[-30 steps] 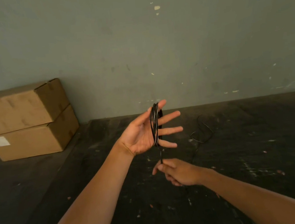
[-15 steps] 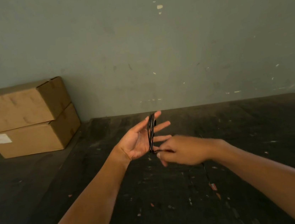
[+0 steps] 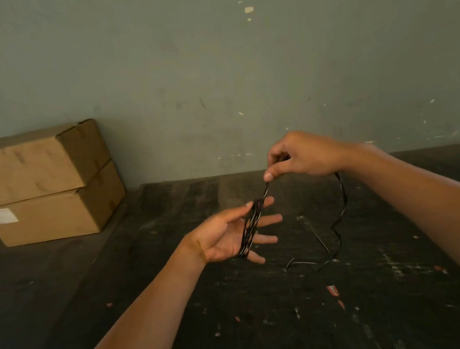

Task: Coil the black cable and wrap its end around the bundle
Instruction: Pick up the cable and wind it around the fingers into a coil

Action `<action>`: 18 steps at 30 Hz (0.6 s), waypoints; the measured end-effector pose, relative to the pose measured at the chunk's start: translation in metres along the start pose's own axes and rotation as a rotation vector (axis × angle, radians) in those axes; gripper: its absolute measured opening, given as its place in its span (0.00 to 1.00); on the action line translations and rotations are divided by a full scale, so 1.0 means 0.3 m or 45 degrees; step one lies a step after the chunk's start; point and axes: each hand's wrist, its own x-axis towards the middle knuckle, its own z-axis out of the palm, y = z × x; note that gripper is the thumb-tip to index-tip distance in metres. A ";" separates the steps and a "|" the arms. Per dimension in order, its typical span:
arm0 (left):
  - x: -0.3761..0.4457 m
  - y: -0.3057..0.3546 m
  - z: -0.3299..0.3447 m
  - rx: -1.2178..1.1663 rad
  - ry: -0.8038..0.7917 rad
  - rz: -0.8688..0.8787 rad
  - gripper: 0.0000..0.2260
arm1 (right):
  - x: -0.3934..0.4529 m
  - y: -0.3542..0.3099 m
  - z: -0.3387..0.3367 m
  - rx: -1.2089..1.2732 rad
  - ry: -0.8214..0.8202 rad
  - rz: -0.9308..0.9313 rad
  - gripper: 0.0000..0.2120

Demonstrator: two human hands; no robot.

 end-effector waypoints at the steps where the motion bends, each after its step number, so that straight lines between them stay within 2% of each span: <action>1: 0.001 0.001 0.004 -0.007 -0.027 -0.002 0.25 | 0.003 0.010 0.004 0.012 0.014 0.002 0.05; 9: 0.000 0.023 0.043 -0.054 -0.245 0.023 0.22 | 0.001 0.116 0.085 0.331 0.153 0.065 0.02; 14: -0.010 0.056 0.073 -0.112 -0.314 0.142 0.21 | -0.036 0.171 0.180 0.467 0.161 0.154 0.09; 18: -0.005 0.094 0.100 -0.155 -0.340 0.261 0.19 | -0.085 0.199 0.346 0.623 0.078 0.257 0.12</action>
